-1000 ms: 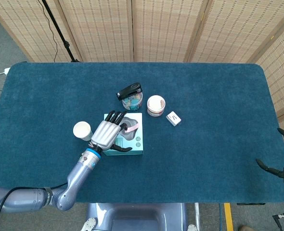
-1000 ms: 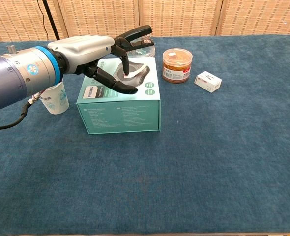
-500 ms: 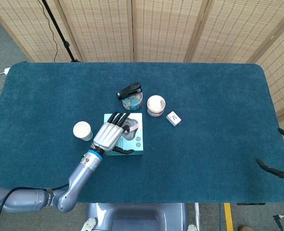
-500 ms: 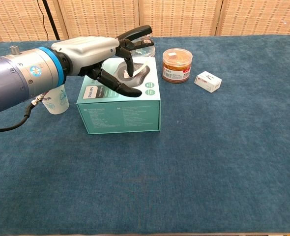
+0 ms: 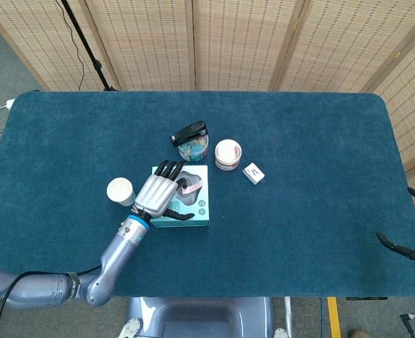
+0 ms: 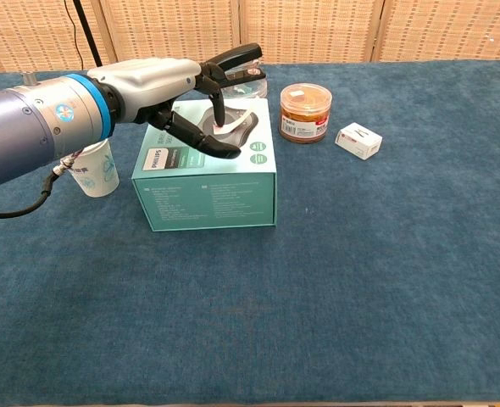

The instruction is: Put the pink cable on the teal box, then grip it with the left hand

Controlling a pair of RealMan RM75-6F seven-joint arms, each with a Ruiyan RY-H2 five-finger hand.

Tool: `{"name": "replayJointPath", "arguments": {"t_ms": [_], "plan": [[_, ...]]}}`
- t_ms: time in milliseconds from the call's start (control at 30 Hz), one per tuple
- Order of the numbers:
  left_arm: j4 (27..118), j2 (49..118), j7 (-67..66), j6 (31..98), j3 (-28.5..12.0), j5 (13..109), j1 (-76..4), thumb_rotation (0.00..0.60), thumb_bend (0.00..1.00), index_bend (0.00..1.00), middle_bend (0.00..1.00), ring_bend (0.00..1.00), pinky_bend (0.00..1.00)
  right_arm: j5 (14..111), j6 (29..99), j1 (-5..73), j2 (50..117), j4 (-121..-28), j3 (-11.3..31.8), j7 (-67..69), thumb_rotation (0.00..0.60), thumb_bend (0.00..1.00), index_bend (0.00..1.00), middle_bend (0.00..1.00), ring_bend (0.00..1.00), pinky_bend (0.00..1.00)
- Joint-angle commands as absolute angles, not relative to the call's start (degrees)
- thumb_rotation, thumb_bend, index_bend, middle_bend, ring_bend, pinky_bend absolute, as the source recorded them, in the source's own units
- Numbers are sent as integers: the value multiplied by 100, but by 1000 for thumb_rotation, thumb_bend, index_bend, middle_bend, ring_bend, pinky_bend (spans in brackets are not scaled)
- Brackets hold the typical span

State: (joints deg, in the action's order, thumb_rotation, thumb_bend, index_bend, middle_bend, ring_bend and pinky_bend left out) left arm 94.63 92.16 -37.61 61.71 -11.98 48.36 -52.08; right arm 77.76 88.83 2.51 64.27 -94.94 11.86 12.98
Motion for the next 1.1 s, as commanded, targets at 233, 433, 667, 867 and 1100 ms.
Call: {"name": "replayJointPath", "arguments": {"t_ms": [233, 433, 667, 867, 1100], "plan": [[9599, 9133, -3782, 6179, -1131, 4821, -5197, 235, 0, 384, 0, 0, 0, 7767, 8896, 229, 6403, -9516, 1200, 1325, 600, 0, 142, 0, 0, 0], [9724, 9030, -3826, 6167, -1103, 4750, -5198, 236, 0, 384, 0, 0, 0, 7757, 8896, 223, 6398, -9523, 1213, 1342, 600, 0, 143, 0, 0, 0], [9869, 8906, -3829, 6071, -1058, 4685, -5223, 235, 0, 384, 0, 0, 0, 7760, 8883, 221, 6393, -9532, 1212, 1349, 600, 0, 143, 0, 0, 0], [9871, 8878, -3774, 6059, -1028, 4771, -5235, 236, 0, 384, 0, 0, 0, 7768, 8886, 217, 6396, -9542, 1209, 1337, 600, 0, 143, 0, 0, 0], [9815, 8860, -3733, 6083, -1017, 4783, -5236, 237, 0, 384, 0, 0, 0, 7765, 8883, 216, 6393, -9544, 1217, 1342, 600, 0, 143, 0, 0, 0]]}}
